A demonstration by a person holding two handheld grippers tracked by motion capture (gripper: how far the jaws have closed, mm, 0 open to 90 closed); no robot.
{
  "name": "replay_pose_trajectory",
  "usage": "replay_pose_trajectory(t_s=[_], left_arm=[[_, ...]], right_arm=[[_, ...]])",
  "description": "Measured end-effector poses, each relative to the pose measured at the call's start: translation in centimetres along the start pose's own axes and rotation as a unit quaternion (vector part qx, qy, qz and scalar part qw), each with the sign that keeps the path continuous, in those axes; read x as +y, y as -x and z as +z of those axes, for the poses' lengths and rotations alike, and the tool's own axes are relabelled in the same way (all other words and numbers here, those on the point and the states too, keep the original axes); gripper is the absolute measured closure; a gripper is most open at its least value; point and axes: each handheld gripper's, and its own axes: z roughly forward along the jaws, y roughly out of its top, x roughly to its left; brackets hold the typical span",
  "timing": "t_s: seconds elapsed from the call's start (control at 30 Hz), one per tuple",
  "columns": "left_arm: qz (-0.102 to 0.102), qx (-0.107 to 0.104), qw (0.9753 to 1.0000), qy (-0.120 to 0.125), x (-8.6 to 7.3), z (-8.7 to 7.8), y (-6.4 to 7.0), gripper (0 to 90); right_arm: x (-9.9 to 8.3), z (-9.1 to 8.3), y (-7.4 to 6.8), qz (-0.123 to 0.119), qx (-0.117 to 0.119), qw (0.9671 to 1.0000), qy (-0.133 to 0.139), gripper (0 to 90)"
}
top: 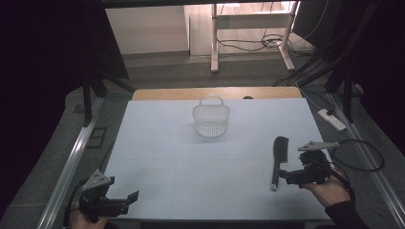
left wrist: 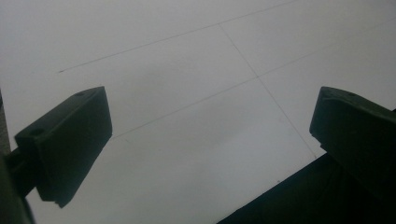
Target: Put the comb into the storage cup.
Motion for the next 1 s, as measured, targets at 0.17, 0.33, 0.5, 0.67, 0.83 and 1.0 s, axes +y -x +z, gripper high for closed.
replay_pose_trajectory(t_s=[0.17, 0.33, 0.5, 0.67, 0.83, 1.0], left_arm=[[-0.005, 0.0, 1.0, 0.001, 0.0, 0.0, -0.1, 0.1], [-0.005, 0.0, 1.0, 0.0, 0.0, 0.0, -0.1, 0.1], [-0.004, -0.001, 1.0, 0.001, 0.0, 0.0, -0.1, 0.1], [-0.006, -0.002, 1.0, 0.001, 0.0, 0.0, -0.1, 0.1], [-0.006, -0.002, 1.0, 0.002, 0.0, 0.0, -0.1, 0.1], [-0.007, -0.003, 1.0, 0.004, -0.1, 0.0, -0.2, 0.1]], right_arm=[[0.8, 0.6, -0.2, 0.006, 0.007, 0.9999, -0.007, 0.0], [1.5, 1.3, -0.2, 0.001, 0.01, 0.9999, -0.012, 0.0], [2.4, 2.1, -0.4, -0.01, 0.004, 0.9997, -0.02, 0.0], [3.2, 3.0, -0.8, -0.02, 0.0, 0.9994, -0.027, 0.0], [3.8, 3.8, -1.1, -0.024, 0.002, 0.9989, -0.04, 0.0], [4.0, 4.6, -1.2, -0.032, 0.008, 0.9979, -0.055, 0.0]])
